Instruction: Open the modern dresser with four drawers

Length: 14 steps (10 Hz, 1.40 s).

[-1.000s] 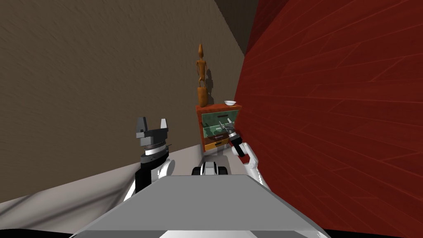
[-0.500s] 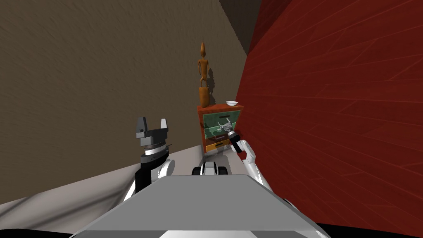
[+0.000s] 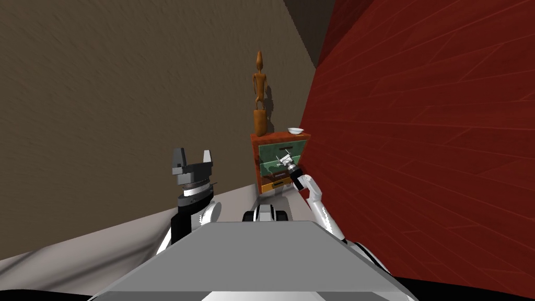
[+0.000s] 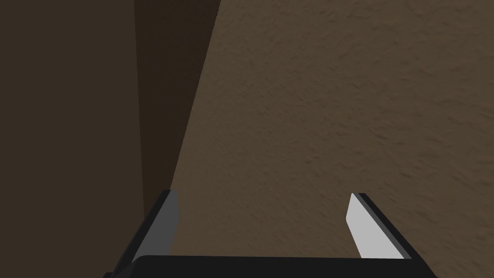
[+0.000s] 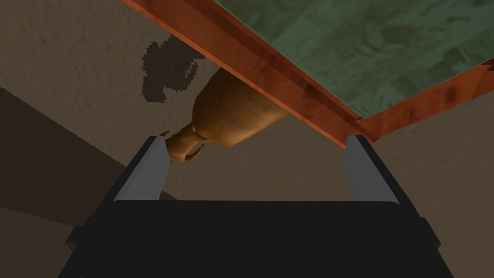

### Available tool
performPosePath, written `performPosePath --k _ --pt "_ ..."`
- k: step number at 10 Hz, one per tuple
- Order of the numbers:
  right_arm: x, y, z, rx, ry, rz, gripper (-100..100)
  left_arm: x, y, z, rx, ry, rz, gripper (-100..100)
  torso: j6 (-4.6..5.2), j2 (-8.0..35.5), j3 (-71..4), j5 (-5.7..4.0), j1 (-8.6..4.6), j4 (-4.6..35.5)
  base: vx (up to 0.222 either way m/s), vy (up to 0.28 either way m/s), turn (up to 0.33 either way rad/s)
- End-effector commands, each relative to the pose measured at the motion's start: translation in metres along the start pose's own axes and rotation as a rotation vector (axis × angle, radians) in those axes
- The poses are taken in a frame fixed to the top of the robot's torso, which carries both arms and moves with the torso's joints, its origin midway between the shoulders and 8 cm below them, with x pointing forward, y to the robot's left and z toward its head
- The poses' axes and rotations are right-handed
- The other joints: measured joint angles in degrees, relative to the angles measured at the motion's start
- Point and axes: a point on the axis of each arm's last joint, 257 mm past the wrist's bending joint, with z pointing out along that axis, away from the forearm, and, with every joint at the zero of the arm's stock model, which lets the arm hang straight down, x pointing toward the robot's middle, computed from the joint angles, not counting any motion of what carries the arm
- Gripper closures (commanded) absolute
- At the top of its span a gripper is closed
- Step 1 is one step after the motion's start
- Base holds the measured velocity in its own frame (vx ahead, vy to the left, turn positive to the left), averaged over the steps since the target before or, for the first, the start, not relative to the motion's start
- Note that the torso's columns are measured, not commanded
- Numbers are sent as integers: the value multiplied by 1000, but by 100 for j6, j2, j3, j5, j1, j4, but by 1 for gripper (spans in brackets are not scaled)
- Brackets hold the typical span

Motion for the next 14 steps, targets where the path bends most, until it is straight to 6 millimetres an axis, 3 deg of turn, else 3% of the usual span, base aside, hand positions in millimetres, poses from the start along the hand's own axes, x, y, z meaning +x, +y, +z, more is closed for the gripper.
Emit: performPosePath --k 1,5,9,13,14 --pt "19 2 3 -20 41 -135 -100 0 0 0 0 0 0 0 0 -5 -3 1 5 -2 37 33 0" --pt "53 -2 7 -62 109 -375 -100 0 0 0 0 0 0 0 0 0 0 2 6 0 38 38 -1" --pt "90 -19 8 -114 176 -651 -100 0 0 0 0 0 0 0 0 -2 -1 1 4 -1 38 40 0" --pt "112 -39 7 -150 213 -848 -100 0 0 0 0 0 0 0 0 3 2 1 4 1 26 30 1" --pt "110 -34 8 -144 208 -814 -100 0 0 0 0 0 0 0 0 2 2 1 5 1 7 13 0"
